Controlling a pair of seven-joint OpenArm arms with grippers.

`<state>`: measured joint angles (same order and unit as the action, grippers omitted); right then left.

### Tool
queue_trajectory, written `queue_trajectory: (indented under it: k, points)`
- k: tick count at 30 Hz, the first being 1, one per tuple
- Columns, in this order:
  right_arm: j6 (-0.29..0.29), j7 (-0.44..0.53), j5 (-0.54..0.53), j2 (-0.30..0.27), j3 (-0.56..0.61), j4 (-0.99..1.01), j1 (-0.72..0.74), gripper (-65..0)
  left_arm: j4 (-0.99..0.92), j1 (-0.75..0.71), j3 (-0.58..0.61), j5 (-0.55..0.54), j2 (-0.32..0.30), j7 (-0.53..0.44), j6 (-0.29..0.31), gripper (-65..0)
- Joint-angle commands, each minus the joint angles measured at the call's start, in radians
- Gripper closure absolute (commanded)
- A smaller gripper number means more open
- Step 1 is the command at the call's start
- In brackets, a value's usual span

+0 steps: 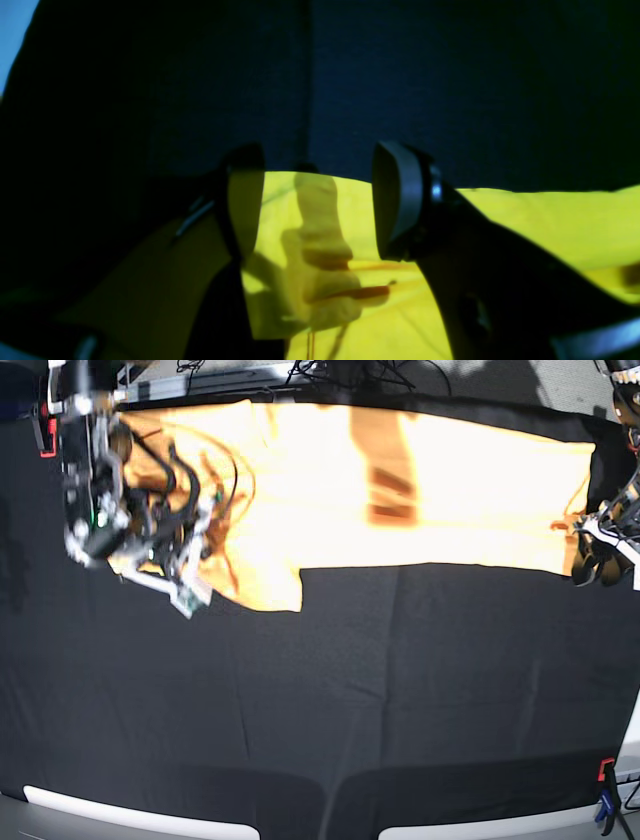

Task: Layout the t-shirt on the table in an organized manner, then fold the t-shirt properly
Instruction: 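Grasp the sleeve edge with the right gripper and fold it inward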

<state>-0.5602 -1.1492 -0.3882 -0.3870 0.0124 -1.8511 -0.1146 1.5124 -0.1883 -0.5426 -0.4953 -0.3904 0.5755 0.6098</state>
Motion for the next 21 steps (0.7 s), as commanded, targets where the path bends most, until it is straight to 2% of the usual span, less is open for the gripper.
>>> queue_trajectory:
  k: [1, 9, 16, 21]
  points:
    - [0.0, 0.019, -0.005, -0.011, -0.017, -0.058, -0.011, 0.0, 0.019, 0.01, -0.006, -0.01, -0.017, -0.03, 0.003, -31.9]
    - [0.0, 0.038, -0.008, 0.0, -0.032, -0.296, -0.232, 0.0, 0.019, 0.011, -0.006, -0.002, -0.017, -0.03, 0.003, -31.9]
    - [0.0, 0.108, -0.013, 0.013, -0.032, -0.319, -0.325, 0.0, 0.019, 0.011, -0.006, -0.002, -0.017, -0.03, 0.003, -31.9]
    - [-0.001, 0.12, -0.094, 0.013, -0.032, -0.319, -0.354, 0.0, 0.019, 0.01, -0.006, -0.002, -0.017, -0.03, 0.003, -31.9]
